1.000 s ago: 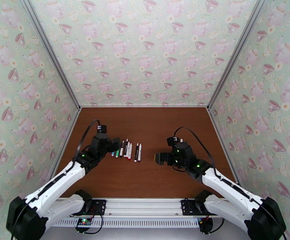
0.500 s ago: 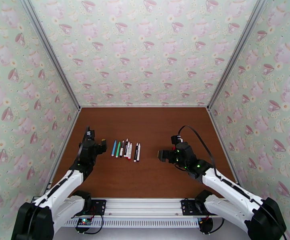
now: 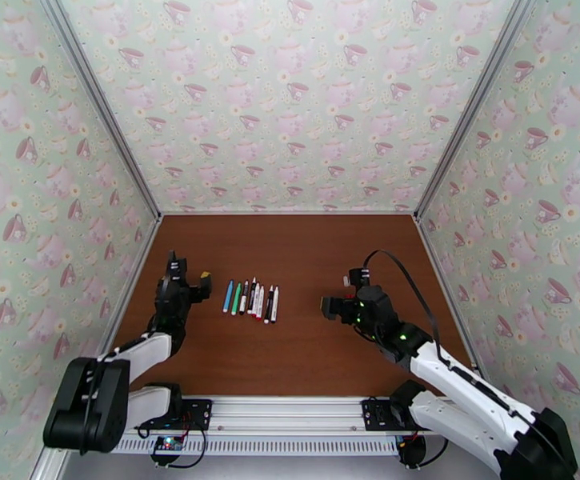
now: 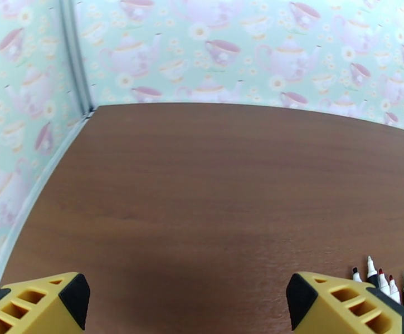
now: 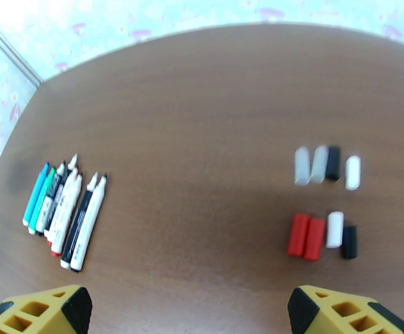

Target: Open the pen caps

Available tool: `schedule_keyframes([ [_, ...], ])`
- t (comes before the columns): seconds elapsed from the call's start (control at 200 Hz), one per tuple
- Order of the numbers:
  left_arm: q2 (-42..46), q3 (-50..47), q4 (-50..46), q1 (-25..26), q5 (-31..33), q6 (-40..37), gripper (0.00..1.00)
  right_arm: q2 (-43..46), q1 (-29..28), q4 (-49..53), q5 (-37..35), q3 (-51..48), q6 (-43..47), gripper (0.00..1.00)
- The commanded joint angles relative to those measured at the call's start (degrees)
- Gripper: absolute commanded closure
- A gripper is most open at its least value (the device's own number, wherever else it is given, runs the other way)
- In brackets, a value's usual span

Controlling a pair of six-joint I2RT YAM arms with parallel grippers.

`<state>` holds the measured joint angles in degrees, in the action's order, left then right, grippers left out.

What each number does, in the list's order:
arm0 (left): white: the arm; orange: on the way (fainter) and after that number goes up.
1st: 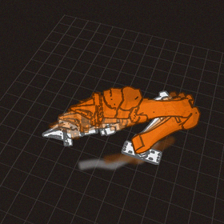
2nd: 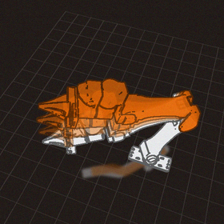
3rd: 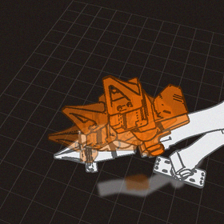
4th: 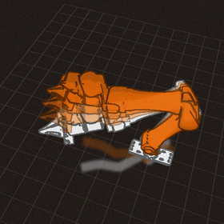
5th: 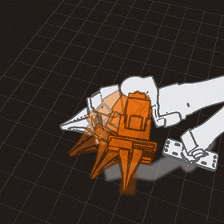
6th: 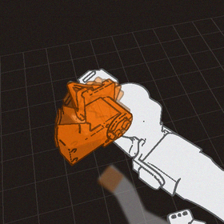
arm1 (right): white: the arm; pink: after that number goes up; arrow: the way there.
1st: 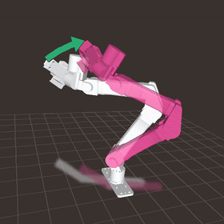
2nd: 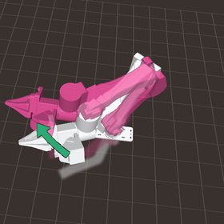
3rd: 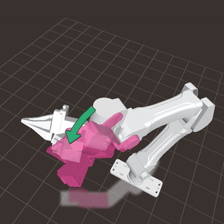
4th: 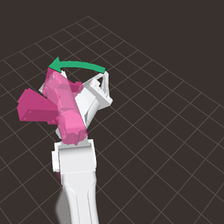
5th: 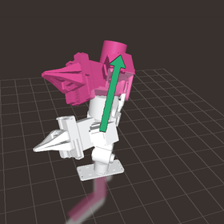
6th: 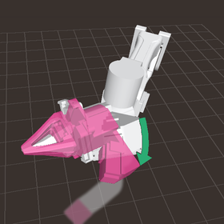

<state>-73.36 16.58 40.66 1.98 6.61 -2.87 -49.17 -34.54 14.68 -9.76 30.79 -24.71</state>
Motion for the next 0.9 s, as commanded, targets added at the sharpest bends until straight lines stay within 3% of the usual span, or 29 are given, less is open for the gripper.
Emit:
schedule_keyframes([
  [0.0,-0.87,-0.59,6.95,-0.5,-3.3,-1.46,0.0,1.56,-0.33,-0.28,-4.47,-0.47,2.1,0.0],
  [0.601,-15.03,1.32,17.53,-0.89,-5.37,-0.83,0.0,-8.41,0.6,-7.65,-21.53,3.99,13.57,0.0],
  [0.781,-14.39,4.98,9.58,-1.71,-6.66,-0.5,0.0,-11.17,3.12,-12.34,-20.0,4.75,19.83,0.0],
  [0.891,-14.62,5.23,9.44,-1.88,-6.61,-0.33,0.0,-12.44,4.74,-15.48,-18.67,4.84,21.52,0.0],
])
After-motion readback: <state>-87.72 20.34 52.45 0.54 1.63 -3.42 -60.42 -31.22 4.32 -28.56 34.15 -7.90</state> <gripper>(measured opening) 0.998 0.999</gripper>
